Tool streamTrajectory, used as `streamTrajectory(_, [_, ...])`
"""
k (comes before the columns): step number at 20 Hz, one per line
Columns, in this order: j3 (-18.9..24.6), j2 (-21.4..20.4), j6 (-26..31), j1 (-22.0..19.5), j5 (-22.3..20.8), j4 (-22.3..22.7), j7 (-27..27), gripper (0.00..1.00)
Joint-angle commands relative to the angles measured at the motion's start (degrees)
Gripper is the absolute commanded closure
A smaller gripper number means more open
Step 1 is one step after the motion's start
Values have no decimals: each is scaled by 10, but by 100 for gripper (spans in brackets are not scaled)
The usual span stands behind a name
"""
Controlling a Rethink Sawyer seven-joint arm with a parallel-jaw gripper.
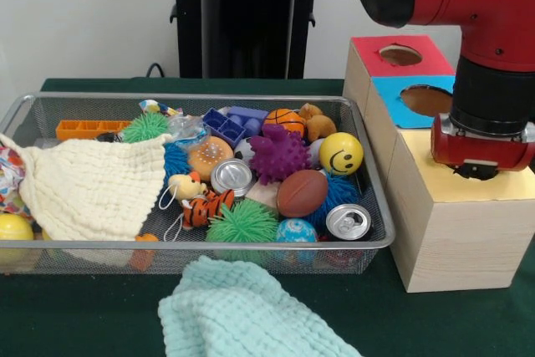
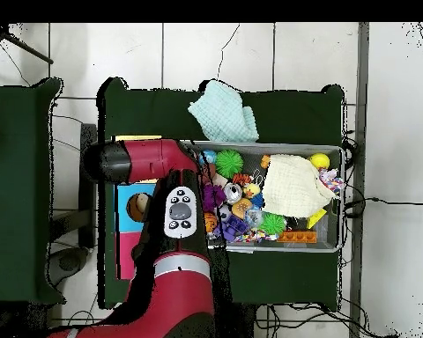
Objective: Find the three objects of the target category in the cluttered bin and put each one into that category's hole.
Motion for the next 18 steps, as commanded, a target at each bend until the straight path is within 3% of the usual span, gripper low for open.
streamTrajectory(1, [14, -68, 67, -23, 9, 37, 42, 100])
streamTrajectory(5, [8, -74, 102, -25, 2, 16, 31, 100])
streamTrajectory(15, [3, -122, 188, -31, 0, 17, 29, 100])
streamTrajectory(18, [6, -117, 211, -41, -4, -2, 20, 100])
